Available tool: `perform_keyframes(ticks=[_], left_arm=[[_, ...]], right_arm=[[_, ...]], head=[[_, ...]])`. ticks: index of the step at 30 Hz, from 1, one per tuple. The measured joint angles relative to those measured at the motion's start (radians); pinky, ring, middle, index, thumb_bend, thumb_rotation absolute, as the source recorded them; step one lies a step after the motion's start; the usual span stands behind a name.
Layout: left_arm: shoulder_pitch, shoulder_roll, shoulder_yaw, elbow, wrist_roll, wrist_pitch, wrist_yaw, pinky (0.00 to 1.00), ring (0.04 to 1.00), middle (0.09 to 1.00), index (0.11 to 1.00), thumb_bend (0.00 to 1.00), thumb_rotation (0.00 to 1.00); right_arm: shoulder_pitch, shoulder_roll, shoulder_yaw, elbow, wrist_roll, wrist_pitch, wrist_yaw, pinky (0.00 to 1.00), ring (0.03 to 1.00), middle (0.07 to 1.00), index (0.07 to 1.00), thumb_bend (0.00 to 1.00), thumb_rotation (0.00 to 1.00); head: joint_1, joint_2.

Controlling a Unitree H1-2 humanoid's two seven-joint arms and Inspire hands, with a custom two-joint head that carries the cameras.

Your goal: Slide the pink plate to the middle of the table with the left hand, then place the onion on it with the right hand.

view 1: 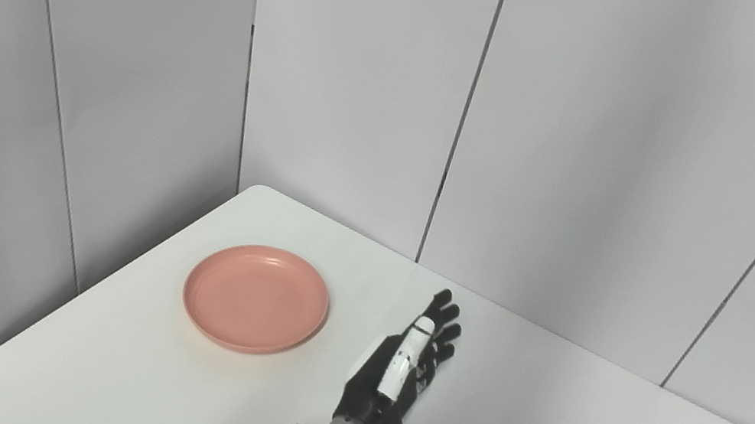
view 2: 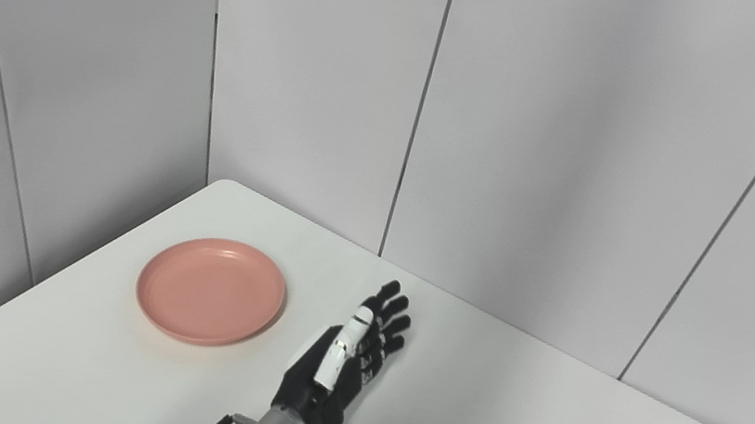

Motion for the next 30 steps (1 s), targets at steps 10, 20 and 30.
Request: perform_keyframes(ticks=[10, 20, 30], left_arm=[[-0.037, 0.017, 0.050, -0.032, -0.001, 0.000, 0.012, 0.97, 0.976, 0.990, 0.981, 0.46, 1.00], [-0.060, 0.074, 0.119, -0.032, -0.023, -0.007, 0.014, 1.00, 1.000, 1.000, 0.999, 0.45, 1.00], [-0.062, 0.094, 0.166, -0.032, -0.044, -0.027, 0.033, 1.00, 0.998, 1.000, 0.993, 0.42, 1.00]], right_arm=[[-0.004, -0.007, 0.001, 0.014, 0.002, -0.048, 0.005, 0.65, 0.831, 0.859, 0.793, 0.56, 0.87], [-0.004, -0.009, 0.001, 0.014, 0.000, -0.049, 0.005, 0.67, 0.831, 0.866, 0.798, 0.53, 0.87], [-0.005, -0.010, 0.003, 0.014, -0.010, -0.049, 0.004, 0.68, 0.831, 0.863, 0.798, 0.58, 0.89]], head=[[0.006, -0.005], [0.020, -0.017], [0.021, -0.028]])
